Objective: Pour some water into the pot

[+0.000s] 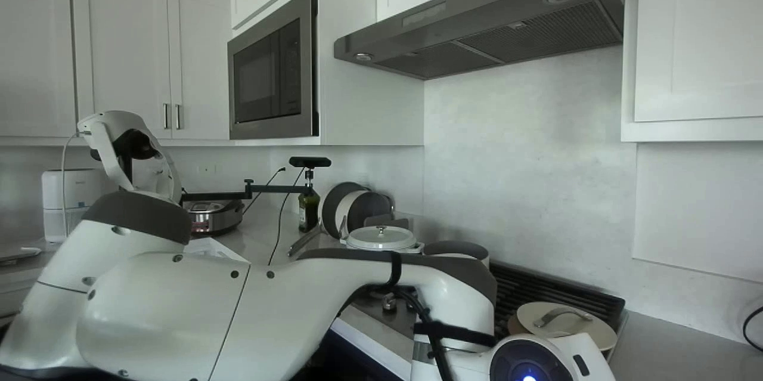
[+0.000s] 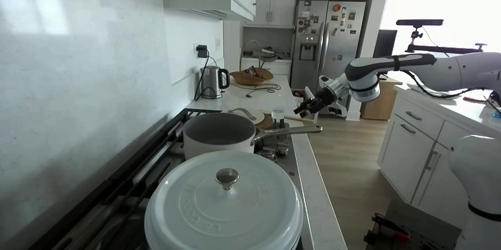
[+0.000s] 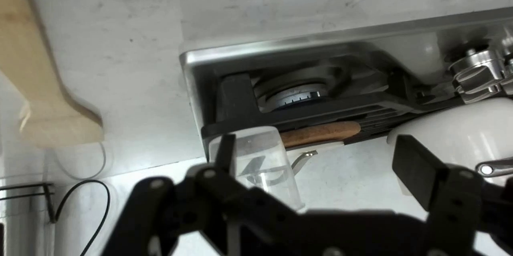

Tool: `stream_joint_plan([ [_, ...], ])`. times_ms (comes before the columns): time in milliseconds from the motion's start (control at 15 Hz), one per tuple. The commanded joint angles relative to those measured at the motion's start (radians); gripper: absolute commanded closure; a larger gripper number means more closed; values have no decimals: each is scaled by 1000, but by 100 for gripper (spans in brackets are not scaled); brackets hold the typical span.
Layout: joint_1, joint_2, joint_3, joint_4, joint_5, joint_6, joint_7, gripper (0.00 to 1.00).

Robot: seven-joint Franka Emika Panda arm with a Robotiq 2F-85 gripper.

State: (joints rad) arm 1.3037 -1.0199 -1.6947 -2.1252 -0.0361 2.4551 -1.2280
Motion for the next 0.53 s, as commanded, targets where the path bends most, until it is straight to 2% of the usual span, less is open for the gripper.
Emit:
stream_joint_plan([
  [0, 77, -54, -16, 63, -27, 19, 18, 0],
  [200, 133, -65, -33, 100, -44, 74, 35, 0],
  [267, 85, -75, -12, 67, -48, 34, 26, 0],
  [467, 120, -84, -25, 91, -59, 55, 33, 0],
])
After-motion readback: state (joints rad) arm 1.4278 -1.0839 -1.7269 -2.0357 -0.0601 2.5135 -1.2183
